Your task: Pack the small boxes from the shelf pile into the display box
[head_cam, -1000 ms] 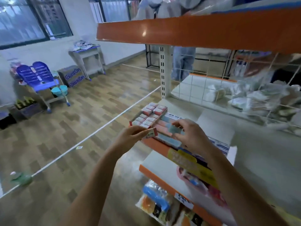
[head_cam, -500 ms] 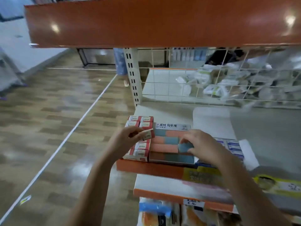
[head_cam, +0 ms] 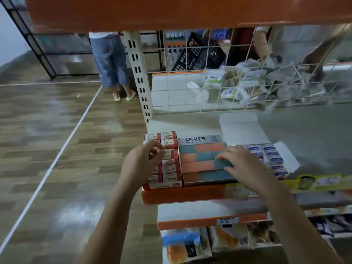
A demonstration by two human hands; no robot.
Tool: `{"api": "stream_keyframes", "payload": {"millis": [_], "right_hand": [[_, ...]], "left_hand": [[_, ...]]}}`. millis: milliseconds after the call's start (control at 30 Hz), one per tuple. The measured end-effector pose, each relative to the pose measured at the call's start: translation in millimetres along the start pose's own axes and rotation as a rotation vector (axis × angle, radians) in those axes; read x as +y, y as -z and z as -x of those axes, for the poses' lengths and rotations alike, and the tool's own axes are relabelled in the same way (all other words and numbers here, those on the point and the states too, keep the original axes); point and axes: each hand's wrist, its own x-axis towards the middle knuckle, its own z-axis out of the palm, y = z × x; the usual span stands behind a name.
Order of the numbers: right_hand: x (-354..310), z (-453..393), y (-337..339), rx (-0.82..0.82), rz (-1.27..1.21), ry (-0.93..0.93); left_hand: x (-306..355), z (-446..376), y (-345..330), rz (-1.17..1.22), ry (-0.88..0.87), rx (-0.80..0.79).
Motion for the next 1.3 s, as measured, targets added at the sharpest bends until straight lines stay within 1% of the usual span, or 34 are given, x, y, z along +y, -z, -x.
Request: {"api": "stream_keyframes", "payload": {"millis": [67, 167, 267, 533, 700, 767, 867, 1000, 1100, 1200, 1300], "right_hand": [[-2, 0, 0, 0.017, -0.011, -0.006], [-7, -2, 0, 0.047, -0.031, 0.008], [-13, -5, -2, 0.071, -0.034, 0.031], [-24, -13, -3, 0.120, -0.074, 0.077], [-28, -25, 0, 0.102, -0.063, 0.105], [-27, -29, 2, 0.110, -0.065, 0.108], [-25, -35, 1, 0.114, -0.080, 0.119], [-24, -44, -1, 0.097, -0.081, 0.133], [-19, -47, 3, 0.105, -0.107, 0.121], [-5, -45, 15, 0.135, -0.133, 0.086], [24, -32, 28, 0.174, -0.138, -0.023]], "left_hand": [[4, -5, 0, -0.050, -0.014, 0.021], [8, -11, -6, -0.056, -0.043, 0.081], [7, -15, -13, -0.147, -0.064, 0.118], [1, -20, -14, -0.304, -0.113, 0.077], [0, -20, -12, -0.301, -0.130, 0.085], [-2, -20, -11, -0.274, -0.151, 0.060], [-5, -21, -11, -0.292, -0.211, -0.026], [-4, -26, -6, -0.359, -0.238, -0.044], [2, -29, -5, -0.369, -0.279, -0.100], [27, -42, -8, -0.309, -0.353, -0.153], [74, -64, -26, -0.303, -0.437, -0.167]]}}
